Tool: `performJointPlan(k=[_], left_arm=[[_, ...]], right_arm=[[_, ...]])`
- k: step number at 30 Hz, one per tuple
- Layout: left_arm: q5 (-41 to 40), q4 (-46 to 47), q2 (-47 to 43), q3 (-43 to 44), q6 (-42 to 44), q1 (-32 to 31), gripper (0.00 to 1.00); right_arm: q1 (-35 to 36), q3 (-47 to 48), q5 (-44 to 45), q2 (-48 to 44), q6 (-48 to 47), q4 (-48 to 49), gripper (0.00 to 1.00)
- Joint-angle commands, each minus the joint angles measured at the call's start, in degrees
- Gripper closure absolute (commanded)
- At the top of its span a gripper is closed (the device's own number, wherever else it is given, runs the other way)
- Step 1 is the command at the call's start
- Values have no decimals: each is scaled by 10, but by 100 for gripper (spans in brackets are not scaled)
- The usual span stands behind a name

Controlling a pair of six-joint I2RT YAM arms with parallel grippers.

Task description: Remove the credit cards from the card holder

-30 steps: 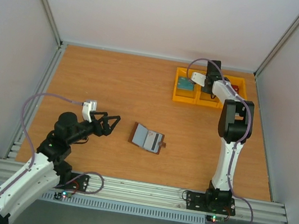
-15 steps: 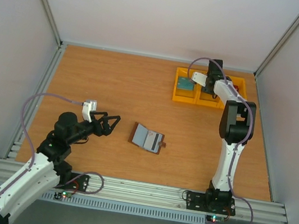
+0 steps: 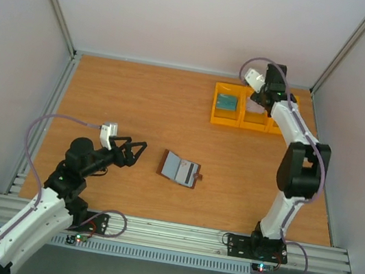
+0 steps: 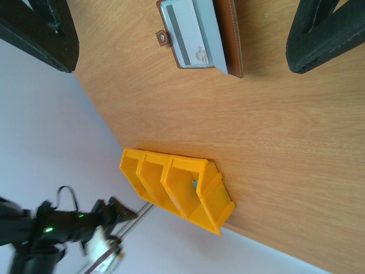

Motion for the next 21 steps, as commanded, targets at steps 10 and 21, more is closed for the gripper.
performJointPlan(k=[10,21], left_arm=[[133,-287,156,181,4,4,7],[222,-612,551,433,211,1,1]], right_arm=[[93,-73,-148,-243,783,-233,27],[197,-319,-325,-250,871,-245,29]])
